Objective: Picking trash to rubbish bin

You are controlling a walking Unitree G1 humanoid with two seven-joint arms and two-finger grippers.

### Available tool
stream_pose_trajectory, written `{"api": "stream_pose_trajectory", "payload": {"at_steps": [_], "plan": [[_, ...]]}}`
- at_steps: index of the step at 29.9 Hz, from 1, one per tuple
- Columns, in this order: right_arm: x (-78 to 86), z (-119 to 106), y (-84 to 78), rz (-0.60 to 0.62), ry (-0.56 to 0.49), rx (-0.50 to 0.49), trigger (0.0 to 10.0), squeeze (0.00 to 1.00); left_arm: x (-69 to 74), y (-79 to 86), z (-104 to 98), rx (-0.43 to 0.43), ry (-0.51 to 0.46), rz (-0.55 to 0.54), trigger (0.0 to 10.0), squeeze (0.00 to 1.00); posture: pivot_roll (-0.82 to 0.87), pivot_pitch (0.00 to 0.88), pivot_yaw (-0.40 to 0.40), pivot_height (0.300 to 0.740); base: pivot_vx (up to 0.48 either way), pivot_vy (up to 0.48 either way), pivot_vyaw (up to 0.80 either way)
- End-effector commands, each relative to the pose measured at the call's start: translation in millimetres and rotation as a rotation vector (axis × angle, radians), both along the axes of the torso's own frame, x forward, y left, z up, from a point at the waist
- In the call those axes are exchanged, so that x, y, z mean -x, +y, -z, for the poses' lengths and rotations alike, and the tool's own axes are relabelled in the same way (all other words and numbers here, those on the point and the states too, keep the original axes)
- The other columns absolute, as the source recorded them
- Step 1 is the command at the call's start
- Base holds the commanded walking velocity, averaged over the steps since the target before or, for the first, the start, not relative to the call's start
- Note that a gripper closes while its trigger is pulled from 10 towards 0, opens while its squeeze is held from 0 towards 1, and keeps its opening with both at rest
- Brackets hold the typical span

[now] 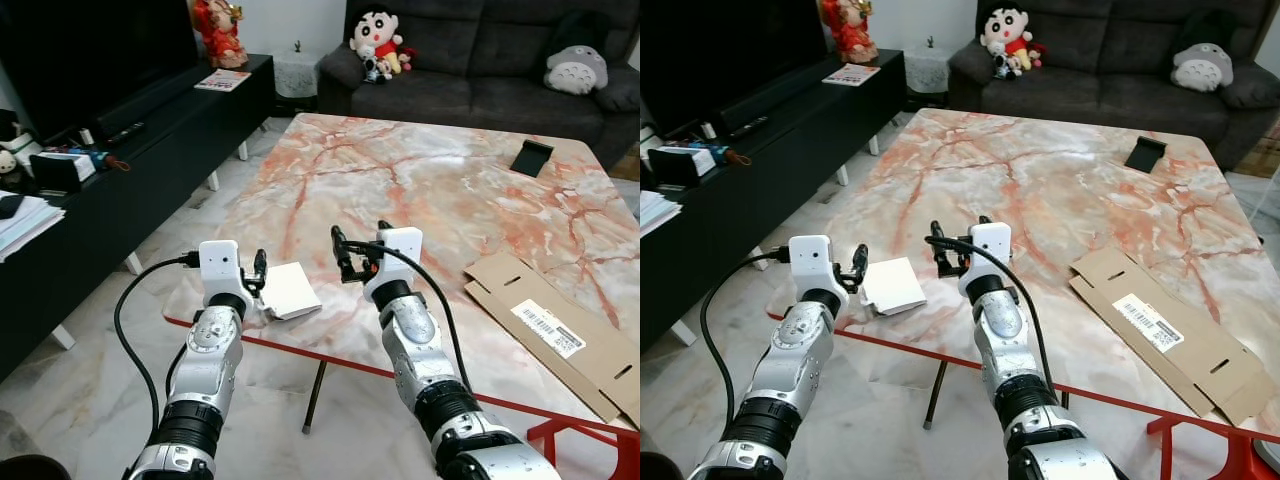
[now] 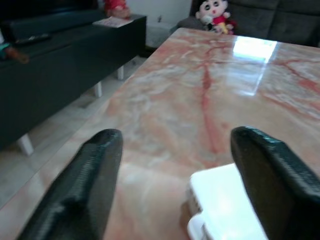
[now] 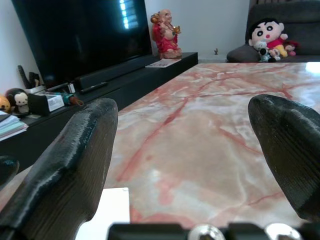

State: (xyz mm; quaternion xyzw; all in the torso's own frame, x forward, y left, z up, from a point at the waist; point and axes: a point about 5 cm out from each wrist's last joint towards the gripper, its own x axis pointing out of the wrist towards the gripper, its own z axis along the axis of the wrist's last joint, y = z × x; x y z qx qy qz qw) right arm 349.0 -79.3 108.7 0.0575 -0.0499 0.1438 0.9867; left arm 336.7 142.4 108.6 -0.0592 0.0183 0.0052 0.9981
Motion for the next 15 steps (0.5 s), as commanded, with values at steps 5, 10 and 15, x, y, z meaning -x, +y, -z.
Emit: {"api": "stream_pose_trajectory", "payload": {"at_steps": [5,10,15], "plan": [[-1.6,-2.7,0.5,-0.004,-0.003,-0.001,10.0,0.0,-1.5,-0.6,-3.7,0.057,0.021,-0.004,10.0,1.0,0.05,0.003,-0.006,0.74,0.0,0.0,0.0],[-0.3,-0.9,0.8,-0.007,0.0,0.003,10.0,0.0,0.5,-9.0,9.7,0.083,0.112,0.047,10.0,0.0,0.05,0.01,-0.007,0.74,0.0,0.0,0.0],[0.3,-0.4,0.3,-0.008,-0.001,0.004,10.0,0.0,-4.0,-18.7,8.0,0.106,0.136,0.086,10.0,0.0,0.04,0.014,-0.007,0.74,0.0,0.0,0.0]]}}
